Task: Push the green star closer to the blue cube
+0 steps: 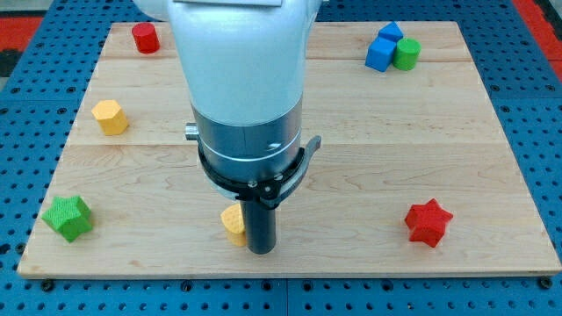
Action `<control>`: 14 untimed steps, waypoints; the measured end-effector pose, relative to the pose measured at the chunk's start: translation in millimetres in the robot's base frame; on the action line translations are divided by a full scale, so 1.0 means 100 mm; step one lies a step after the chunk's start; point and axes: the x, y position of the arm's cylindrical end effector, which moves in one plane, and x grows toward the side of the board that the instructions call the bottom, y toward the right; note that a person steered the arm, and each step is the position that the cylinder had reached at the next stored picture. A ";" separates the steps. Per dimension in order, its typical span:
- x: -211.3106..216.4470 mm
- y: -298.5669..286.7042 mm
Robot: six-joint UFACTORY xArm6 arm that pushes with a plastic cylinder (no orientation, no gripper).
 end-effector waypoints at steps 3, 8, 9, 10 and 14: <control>0.22 -2.49; -0.62 -1.94; -0.48 -1.67; -0.89 -1.05; -2.80 0.88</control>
